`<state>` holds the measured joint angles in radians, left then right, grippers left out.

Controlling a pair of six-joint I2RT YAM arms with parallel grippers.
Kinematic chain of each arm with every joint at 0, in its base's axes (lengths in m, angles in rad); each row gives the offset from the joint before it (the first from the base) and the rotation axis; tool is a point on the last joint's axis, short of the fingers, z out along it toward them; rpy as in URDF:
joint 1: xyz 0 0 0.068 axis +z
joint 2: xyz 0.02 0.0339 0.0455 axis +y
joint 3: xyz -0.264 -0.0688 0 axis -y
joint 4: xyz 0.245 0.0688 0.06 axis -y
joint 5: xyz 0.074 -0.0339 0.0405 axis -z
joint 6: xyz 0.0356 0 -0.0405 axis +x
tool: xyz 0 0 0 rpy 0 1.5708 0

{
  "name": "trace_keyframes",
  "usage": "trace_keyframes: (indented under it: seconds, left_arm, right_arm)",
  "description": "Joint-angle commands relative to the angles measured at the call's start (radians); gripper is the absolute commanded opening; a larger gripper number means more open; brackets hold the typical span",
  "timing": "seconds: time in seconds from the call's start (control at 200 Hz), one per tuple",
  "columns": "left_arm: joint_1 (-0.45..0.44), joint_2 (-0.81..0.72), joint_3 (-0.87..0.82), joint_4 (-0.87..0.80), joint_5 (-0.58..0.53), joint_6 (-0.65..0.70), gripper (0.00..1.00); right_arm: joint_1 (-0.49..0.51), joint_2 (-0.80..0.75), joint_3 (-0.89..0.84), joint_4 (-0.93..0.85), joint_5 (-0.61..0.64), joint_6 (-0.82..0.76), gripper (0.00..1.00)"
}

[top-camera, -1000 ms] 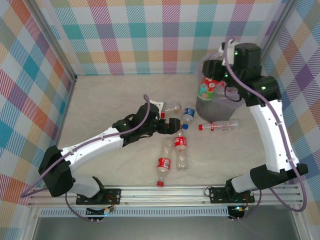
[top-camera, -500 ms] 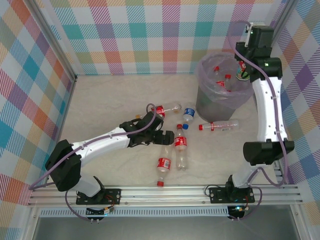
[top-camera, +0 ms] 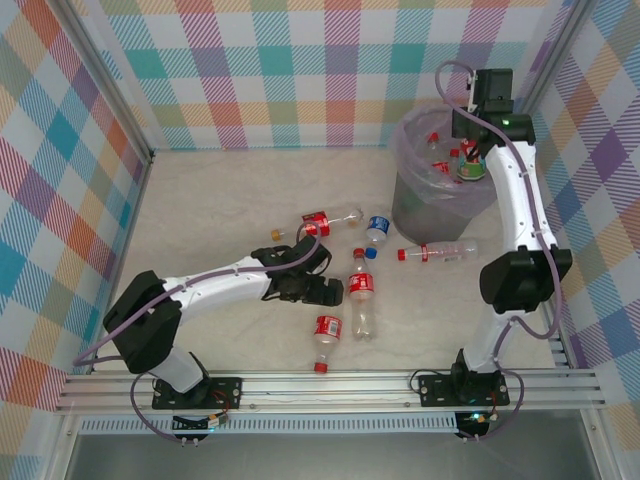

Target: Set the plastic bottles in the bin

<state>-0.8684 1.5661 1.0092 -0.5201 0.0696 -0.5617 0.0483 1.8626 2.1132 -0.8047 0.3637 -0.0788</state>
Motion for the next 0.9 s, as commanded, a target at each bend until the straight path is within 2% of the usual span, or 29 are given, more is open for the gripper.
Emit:
trace_keyframes:
  seconds: [0.0, 0.28, 0.43, 0.675, 0.895]
  left_arm:
    - [-0.012, 0.021, -0.022, -0.001, 0.01, -0.028, 0.94]
    - [-0.009, 0.085, -0.021, 0.046, 0.009, -0.03, 0.89]
    - [-0.007, 0.114, -0.019, 0.059, 0.001, -0.034, 0.81]
    - [-0.005, 0.133, 0.004, 0.064, -0.037, -0.04, 0.71]
    - [0.001, 0.167, 0.063, 0.041, -0.061, -0.017, 0.68]
  right_arm:
    - [-0.01, 0.027, -0.03, -0.002, -0.027, 0.037, 0.45]
    - [-0.021, 0.032, -0.146, -0.003, -0.08, 0.109, 0.46]
    - [-0.029, 0.011, -0.217, 0.018, -0.098, 0.138, 0.48]
    - [-0.04, -0.024, -0.28, 0.037, -0.123, 0.136, 0.58]
    - [-0.039, -0.116, -0.222, -0.031, -0.177, 0.12, 0.74]
